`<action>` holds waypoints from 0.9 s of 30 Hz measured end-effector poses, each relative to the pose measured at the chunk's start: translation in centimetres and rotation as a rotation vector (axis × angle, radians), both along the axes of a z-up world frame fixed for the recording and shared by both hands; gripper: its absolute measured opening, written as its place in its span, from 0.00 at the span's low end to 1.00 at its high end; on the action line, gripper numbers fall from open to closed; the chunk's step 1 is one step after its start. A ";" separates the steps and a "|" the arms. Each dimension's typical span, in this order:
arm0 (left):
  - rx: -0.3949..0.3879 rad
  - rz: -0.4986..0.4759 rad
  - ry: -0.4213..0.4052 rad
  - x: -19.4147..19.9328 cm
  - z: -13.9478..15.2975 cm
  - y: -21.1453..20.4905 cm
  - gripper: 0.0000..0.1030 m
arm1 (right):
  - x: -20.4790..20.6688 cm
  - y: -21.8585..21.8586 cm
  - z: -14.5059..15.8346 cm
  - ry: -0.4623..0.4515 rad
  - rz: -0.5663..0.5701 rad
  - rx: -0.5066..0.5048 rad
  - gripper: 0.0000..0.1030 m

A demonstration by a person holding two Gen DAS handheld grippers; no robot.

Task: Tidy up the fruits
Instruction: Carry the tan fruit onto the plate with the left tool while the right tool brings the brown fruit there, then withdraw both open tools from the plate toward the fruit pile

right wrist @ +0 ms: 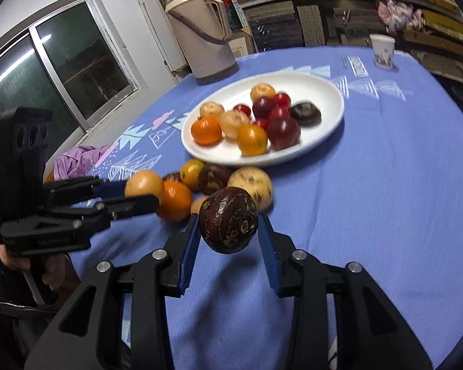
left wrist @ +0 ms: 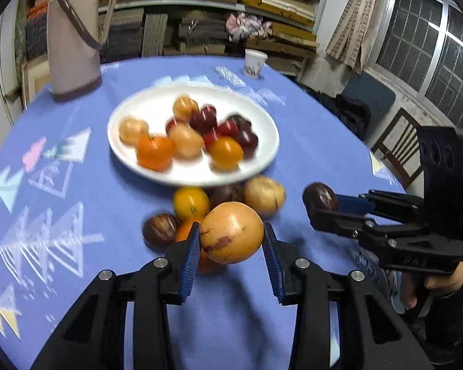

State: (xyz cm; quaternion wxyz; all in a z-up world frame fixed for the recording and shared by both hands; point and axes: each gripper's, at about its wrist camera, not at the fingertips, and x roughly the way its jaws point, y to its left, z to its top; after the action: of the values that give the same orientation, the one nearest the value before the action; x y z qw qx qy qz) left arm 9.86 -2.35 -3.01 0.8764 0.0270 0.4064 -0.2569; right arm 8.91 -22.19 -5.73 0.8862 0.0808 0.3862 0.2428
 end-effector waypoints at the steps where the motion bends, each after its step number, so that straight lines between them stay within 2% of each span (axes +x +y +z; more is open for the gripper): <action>1: 0.003 0.003 -0.012 0.5 0.5 0.1 0.39 | 0.4 0.1 0.5 -0.010 -0.002 -0.007 0.36; 6: 0.010 0.036 -0.053 4.3 2.0 0.7 0.39 | 3.7 0.1 2.5 -0.042 -0.003 -0.010 0.36; 10: 0.007 0.060 -0.050 8.6 2.3 0.6 0.39 | 8.1 0.1 2.6 -0.015 -0.023 -0.005 0.36; 17: 0.021 0.124 0.016 15.0 0.5 0.5 0.39 | 14.9 1.2 1.0 0.049 -0.053 -0.024 0.36; 22: 0.057 0.132 0.033 16.6 -0.6 0.2 0.39 | 16.8 1.4 -0.2 0.078 -0.071 -0.029 0.37; 24: 0.061 0.140 0.055 16.9 -1.1 0.2 0.40 | 17.0 1.3 -0.4 0.082 -0.078 -0.021 0.40; 25: 0.063 0.148 0.076 17.1 -1.4 0.3 0.43 | 17.1 1.2 -0.5 0.088 -0.090 -0.034 0.54; 26: 0.060 0.153 0.092 17.3 -1.6 0.3 0.61 | 17.0 1.2 -0.5 0.088 -0.107 -0.051 0.67; 27: 0.042 0.158 0.085 17.2 -1.5 0.5 0.86 | 16.6 1.0 -0.2 0.067 -0.121 -0.057 0.69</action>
State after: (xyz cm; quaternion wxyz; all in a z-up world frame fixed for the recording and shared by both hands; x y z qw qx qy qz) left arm 27.07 -1.82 -4.47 0.8750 0.0022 0.4495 -0.1796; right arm 25.53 -21.23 -5.96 0.8877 0.0870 0.4169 0.1747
